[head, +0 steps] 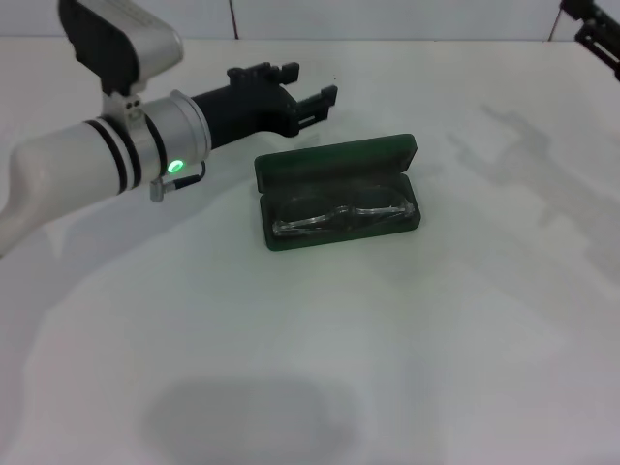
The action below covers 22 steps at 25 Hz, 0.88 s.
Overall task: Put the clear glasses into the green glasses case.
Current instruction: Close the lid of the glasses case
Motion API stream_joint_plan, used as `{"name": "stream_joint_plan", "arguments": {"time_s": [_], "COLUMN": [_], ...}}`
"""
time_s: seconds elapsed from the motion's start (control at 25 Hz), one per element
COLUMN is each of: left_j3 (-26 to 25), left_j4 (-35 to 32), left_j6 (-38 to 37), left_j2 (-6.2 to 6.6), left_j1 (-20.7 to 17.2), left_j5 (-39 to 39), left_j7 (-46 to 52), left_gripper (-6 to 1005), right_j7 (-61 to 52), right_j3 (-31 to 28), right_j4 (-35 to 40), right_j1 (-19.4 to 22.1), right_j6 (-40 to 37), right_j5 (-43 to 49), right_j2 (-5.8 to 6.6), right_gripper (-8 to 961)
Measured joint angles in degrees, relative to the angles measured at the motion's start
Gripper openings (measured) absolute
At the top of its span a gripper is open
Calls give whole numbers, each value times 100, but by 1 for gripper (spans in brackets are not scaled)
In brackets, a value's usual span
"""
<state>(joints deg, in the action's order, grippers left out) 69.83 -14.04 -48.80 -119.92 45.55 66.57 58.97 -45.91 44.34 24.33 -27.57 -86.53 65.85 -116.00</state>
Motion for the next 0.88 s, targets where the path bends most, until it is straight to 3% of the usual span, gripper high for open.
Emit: {"name": "stream_joint_plan", "arguments": {"time_s": [0.12, 0.32, 0.88], "left_j3": [240, 577, 1219], "left_j4": [18, 24, -11], "left_j6": [125, 210, 166], "left_j2": [-29, -56, -77], "left_j1": [20, 27, -158], "left_j5": [0, -49, -94], "left_j7": [39, 179, 360], "left_gripper": [638, 638, 638], "right_j7": [16, 20, 25], "right_j3": [19, 63, 174], "right_j4": [-90, -130, -132], "right_j1": [-62, -111, -121], "right_j6": [-1, 3, 35], "right_j5": [1, 34, 3], "right_j2": [1, 5, 27], "right_gripper": [641, 756, 754]}}
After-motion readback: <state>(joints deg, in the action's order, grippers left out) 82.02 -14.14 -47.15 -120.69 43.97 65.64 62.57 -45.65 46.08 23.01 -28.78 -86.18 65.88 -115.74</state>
